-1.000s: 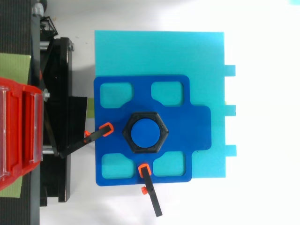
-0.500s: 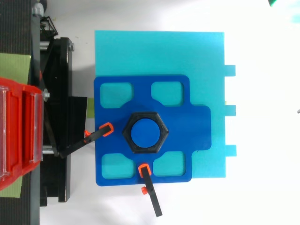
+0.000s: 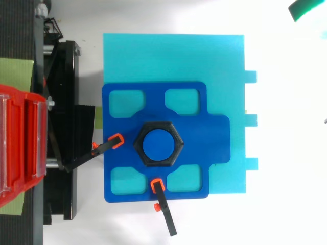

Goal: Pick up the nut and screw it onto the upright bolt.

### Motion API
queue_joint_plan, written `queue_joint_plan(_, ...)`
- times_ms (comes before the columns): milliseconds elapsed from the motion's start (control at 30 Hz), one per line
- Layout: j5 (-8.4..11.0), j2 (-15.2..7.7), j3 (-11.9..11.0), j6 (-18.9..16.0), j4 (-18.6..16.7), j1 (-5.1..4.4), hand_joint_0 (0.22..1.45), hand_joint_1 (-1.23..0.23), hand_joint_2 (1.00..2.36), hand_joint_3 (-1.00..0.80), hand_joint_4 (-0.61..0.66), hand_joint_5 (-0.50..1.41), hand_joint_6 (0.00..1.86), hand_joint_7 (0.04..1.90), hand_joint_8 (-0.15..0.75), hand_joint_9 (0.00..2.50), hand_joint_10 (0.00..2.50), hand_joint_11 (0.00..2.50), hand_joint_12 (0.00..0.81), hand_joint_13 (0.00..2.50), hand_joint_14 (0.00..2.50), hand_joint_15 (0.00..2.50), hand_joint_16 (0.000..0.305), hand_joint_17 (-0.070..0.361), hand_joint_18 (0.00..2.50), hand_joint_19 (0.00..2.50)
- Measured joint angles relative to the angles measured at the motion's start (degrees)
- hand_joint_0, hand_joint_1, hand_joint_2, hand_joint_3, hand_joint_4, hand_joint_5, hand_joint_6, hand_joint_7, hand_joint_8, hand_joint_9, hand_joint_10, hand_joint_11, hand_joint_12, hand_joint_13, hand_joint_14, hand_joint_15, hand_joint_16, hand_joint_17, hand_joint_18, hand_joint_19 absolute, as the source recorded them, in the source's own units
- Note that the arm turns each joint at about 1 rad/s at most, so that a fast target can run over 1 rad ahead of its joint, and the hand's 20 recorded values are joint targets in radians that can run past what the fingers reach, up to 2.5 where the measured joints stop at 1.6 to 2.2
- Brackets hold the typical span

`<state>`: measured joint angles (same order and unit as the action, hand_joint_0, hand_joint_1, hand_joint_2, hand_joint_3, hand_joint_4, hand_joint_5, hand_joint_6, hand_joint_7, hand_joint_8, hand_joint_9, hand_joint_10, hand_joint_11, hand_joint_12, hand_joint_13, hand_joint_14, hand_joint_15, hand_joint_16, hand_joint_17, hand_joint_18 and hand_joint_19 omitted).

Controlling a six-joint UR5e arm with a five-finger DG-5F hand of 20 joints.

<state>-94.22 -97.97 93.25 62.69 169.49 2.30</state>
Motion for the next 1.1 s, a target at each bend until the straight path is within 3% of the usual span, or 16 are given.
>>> queue_joint_plan(1100,0.09,0.0,0.0,0.1,0.1,-0.01,0.5,-0.38,1.0,-0.5,0.11,-0.23,0.5,0.71,0.199,0.17,0.0,0.0,0.345,0.1,0.0,0.0,0.043,0.097,0.0,0.0)
